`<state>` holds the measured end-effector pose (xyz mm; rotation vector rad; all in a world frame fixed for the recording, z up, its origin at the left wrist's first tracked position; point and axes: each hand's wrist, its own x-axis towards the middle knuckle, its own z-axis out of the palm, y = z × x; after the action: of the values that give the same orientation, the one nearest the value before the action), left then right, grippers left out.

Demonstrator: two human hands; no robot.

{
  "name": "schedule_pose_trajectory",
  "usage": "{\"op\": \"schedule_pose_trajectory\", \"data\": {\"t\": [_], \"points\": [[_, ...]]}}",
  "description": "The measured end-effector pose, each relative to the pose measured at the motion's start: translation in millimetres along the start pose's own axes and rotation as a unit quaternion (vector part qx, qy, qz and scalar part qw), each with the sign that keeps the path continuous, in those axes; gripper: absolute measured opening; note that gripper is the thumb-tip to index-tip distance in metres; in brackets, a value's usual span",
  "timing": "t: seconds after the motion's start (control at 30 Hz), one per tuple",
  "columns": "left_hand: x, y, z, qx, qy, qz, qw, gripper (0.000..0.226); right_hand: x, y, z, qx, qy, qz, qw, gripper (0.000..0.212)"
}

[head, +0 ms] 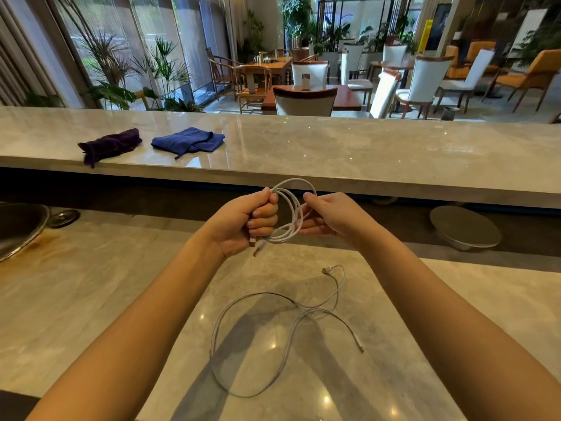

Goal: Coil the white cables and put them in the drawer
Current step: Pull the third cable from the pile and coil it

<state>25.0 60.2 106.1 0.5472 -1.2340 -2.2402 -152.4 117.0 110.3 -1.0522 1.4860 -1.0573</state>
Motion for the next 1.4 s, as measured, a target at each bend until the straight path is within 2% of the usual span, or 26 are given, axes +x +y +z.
{"op": "schedule_pose_trajectory", "data": {"t": [0.13, 0.23, 0.37, 0.57, 0.77, 0.9, 0.97, 1.1, 1.23, 1.3, 1.4], "points": [[2, -5, -3, 0.101, 0.047, 0.036, 0.993, 0.028, -3, 8, 7, 0.145, -0.026, -0.013, 0.989, 0.031], [4, -10, -2, 0.055, 0.062, 0.053, 0.995, 0.028, -6, 16, 14, 0.247, -0.048, -0.032, 0.967, 0.018], [10, -20, 5, 0.071, 0.097, 0.063, 0.991, 0.028, -4, 22, 28, 0.229, 0.003, -0.058, 0.972, 0.014], [15, -13, 13, 0.047, 0.178, 0.047, 0.982, 0.026, 3, 20, 35, 0.282, 0.062, -0.042, 0.956, 0.013], [11, -8, 10, 0.112, 0.204, 0.051, 0.971, 0.027, -1, 16, 34, 0.363, 0.06, -0.015, 0.93, 0.014], [12, -12, 10, 0.202, 0.231, 0.069, 0.949, 0.026, -2, 12, 40, 0.438, 0.063, 0.018, 0.897, 0.013], [13, -14, 9, 0.216, 0.245, 0.063, 0.943, 0.025, -3, 11, 41, 0.449, 0.052, 0.028, 0.892, 0.013], [13, -19, 3, 0.228, 0.249, 0.039, 0.94, 0.027, -4, 11, 35, 0.394, -0.011, 0.042, 0.918, 0.014], [15, -26, -1, 0.253, 0.202, 0.059, 0.944, 0.028, 2, 14, 31, 0.125, 0.006, 0.025, 0.992, 0.01], [15, -24, 0, 0.249, 0.169, 0.075, 0.951, 0.029, 5, 16, 29, 0.032, 0.048, -0.006, 0.998, 0.023], [18, -21, 1, 0.166, 0.132, 0.098, 0.972, 0.026, 7, 18, 30, -0.018, 0.077, -0.066, 0.995, 0.047]]}}
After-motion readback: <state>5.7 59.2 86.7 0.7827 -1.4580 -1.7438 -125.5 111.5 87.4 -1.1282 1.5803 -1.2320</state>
